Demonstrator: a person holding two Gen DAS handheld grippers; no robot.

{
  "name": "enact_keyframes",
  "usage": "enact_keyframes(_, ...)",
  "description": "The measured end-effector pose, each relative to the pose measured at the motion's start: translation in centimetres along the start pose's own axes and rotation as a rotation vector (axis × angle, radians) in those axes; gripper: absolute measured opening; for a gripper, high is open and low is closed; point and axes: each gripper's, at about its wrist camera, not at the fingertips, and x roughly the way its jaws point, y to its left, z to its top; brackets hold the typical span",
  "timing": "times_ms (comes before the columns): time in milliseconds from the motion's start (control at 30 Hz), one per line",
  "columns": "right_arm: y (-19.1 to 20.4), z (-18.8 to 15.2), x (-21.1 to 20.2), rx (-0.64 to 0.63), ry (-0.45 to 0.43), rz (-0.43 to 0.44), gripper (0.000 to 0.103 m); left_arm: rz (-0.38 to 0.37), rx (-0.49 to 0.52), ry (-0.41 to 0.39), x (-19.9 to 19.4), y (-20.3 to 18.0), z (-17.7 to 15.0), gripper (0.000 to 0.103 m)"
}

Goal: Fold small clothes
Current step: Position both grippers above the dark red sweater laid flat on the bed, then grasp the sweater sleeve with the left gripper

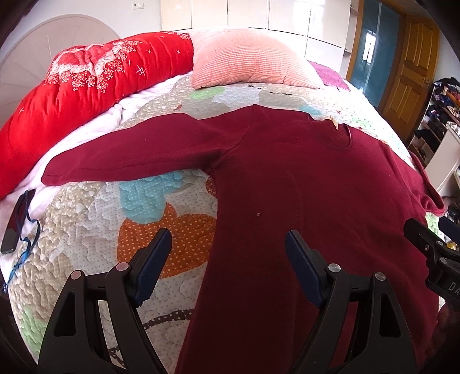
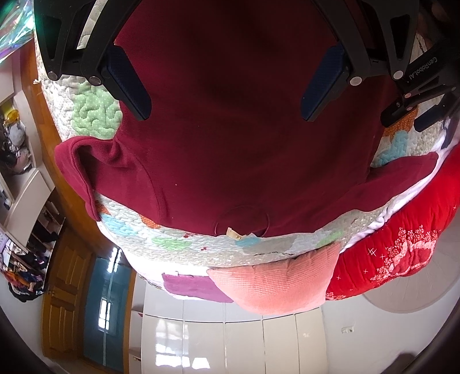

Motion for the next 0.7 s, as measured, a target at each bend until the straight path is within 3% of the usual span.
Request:
enact_keyframes(433,0.6,0.2,1.5,-0.002,0.021,0.011,0.103,-0.005,-0.028,0.006,0.7,1.1,0.5,0.081)
enact_keyframes(700,2.1,0.7,2.8,-0.027,0.025,0.034,0.103,0.01,-0.144,0.015,1.1,6.7,1.7,0.081)
